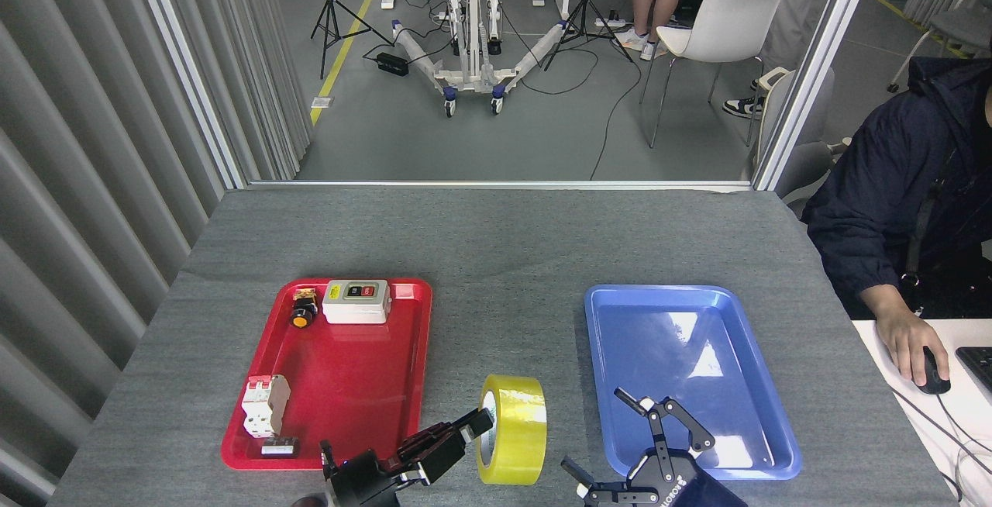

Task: Place and move tape with both arms
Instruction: 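Reach the right gripper toward the tape roll held by the left gripper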

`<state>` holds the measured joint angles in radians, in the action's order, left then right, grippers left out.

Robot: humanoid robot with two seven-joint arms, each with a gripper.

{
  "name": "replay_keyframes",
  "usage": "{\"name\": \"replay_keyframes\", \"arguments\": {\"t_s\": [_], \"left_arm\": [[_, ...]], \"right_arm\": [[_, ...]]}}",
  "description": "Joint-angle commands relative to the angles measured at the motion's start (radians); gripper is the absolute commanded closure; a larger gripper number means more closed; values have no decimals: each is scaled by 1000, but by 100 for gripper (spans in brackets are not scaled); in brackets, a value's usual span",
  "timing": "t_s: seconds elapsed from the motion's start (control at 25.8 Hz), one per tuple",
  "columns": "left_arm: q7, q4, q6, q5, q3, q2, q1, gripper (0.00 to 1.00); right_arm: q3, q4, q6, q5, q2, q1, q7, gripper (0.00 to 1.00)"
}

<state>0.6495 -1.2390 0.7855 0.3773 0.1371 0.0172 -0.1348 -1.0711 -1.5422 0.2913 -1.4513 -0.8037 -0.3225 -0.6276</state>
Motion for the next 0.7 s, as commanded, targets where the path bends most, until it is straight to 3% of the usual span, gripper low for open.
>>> {"name": "replay_keyframes", "arguments": {"t_s": [0.0,0.12,0.43,0.66], "left_arm": [[-1,12,0,0,-2,3,0,100],[-1,12,0,0,-4,3,-2,100],[-1,10,0,0,-4,3,-2,100],[-1,10,0,0,-4,3,-2,100]], "right_arm": [[-92,73,-32,-1,1,-128,-7,0],[-130,139,-47,-3,29,-187,-7,0],[-234,195,-49,-8,80,-291,-7,6],[-251,221,-49,-6,120,-305,-7,14]]}}
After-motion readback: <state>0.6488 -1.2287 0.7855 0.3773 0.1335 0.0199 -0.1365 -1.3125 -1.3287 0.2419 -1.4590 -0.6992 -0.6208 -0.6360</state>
